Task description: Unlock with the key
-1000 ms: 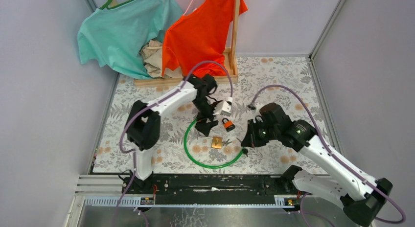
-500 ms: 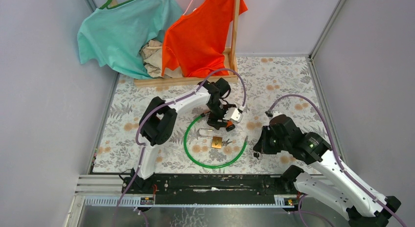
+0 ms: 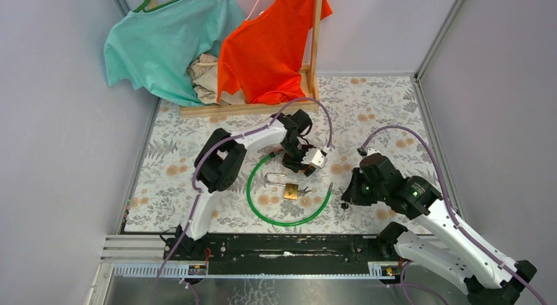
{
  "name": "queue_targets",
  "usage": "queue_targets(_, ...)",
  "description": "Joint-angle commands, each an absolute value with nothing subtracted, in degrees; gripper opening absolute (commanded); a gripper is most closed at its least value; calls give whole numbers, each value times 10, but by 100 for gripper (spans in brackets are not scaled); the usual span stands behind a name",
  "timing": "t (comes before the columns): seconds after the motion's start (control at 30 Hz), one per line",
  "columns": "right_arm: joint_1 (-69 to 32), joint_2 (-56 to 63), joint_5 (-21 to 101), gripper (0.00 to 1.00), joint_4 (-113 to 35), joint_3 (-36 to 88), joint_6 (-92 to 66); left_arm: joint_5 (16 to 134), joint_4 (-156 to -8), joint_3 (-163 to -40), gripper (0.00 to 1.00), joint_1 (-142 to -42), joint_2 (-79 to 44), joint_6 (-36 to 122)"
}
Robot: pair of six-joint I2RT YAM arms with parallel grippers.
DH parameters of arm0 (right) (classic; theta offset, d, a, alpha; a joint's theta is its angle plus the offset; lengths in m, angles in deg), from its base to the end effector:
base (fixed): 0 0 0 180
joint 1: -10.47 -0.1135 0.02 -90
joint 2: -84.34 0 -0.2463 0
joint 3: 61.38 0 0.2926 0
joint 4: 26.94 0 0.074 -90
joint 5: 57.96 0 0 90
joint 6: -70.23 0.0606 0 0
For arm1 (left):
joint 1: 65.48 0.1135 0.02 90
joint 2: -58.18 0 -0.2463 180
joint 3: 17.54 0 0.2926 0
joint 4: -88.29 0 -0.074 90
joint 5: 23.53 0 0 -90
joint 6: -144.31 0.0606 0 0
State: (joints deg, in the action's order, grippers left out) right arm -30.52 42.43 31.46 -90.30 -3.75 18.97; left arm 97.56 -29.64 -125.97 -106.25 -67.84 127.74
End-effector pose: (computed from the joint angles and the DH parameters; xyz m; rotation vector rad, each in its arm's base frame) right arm 0.1582 0.1367 0.2578 -0.0442 2.4993 0.6111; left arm 0.3328 -0.3282 0.1004 2.3413 1.4324 -0.6627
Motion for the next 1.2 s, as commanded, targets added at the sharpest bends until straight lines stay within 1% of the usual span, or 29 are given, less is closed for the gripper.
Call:
queue_targets(0.0,-305,420,299,0,-882,-31,190,964,-322,-1232,49,-1066,-669,1281)
queue_targets(0.1,-304,417,297,0,-878,-32,185,956,-339,-1203,43,-1066,-647,1268)
queue_targets(0.17,-305,417,297,0,-874,-33,183,946,-362,-1178,37,-1068,-628,1254)
queue_targets(0.23,-305,417,295,0,-871,-33,181,933,-395,-1148,26,-1070,-610,1236)
queue_targets(0.33,-305,418,292,0,-867,-32,179,904,-451,-1104,6,-1077,-586,1206)
queue_targets(0.4,-305,420,289,0,-866,-33,177,892,-474,-1084,0,-1081,-579,1186)
queue_targets(0.57,-305,428,284,0,-862,-34,177,863,-483,-1086,0,-1090,-573,1118)
queue_targets(0.9,-305,425,287,0,-855,-24,164,903,-333,-1126,0,-1089,-504,1044)
queue_targets(1.17,-305,432,301,0,-845,-29,165,967,-207,-1170,0,-1086,-501,964)
